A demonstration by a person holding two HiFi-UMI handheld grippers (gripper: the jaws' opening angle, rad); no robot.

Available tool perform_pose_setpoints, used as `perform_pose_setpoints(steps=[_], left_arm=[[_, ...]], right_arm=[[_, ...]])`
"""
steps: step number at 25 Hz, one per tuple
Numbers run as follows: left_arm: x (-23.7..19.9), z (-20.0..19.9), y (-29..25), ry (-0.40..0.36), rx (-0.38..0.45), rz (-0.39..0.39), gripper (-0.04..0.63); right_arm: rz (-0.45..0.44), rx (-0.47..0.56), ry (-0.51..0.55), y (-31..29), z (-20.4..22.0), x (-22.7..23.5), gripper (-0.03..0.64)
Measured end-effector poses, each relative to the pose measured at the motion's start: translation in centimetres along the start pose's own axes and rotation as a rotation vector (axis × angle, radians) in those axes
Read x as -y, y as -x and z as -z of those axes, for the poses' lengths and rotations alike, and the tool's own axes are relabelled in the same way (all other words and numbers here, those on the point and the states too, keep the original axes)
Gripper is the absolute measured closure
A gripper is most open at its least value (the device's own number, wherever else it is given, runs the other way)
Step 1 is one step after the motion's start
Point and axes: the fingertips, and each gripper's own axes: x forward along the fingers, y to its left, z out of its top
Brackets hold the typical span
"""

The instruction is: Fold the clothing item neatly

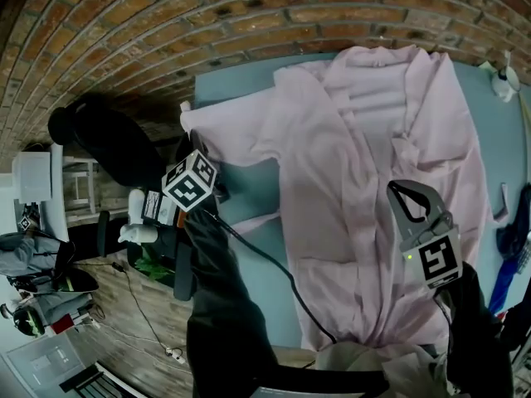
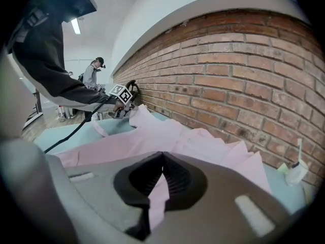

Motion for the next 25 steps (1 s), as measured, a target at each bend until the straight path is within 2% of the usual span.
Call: perform_pose_setpoints(steps=[3, 5, 8, 10, 15, 20, 22, 25], left_arm=[[2.1, -3.0, 3.2, -0.082, 0.116, 0.004, 0.538], [5.1, -4.7, 6.0, -0.094, 0.175, 0.056, 0.538], [10.9, -6.0, 10.6, -0.023, 0.231, 0.171, 0.538], [14.3, -6.0, 13.0, 0.026, 0.243, 0.219, 0.538], [23.0, -5.4, 16.8, 0.049, 0.258, 0.321, 0.537], [32.8, -3.5, 19.4, -0.046, 0.227, 0.471, 0.537], [36.4, -2.0, 19.9, -0.11, 0.178, 0.542, 0.535], [41.0, 1.8, 20.5, -0.243, 0.046, 0.659, 0.518]], right_arm=[[0.027, -0.015, -0.034, 1.7, 0.3, 0.6, 0.615], [0.044, -0.017, -0.041, 3.0, 0.6, 1.1, 0.615], [0.069, -0.032, -0.054, 4.6, 1.3, 1.5, 0.615], [0.085, -0.032, -0.079, 5.4, 1.8, 1.6, 0.615], [0.139, -0.046, -0.161, 7.9, 4.0, 2.5, 0.615], [0.188, -0.066, -0.184, 10.9, 6.6, 3.4, 0.615], [0.204, -0.08, -0.196, 12.0, 7.4, 3.7, 0.615], [0.226, -0.075, -0.194, 13.7, 8.1, 4.6, 0.615]])
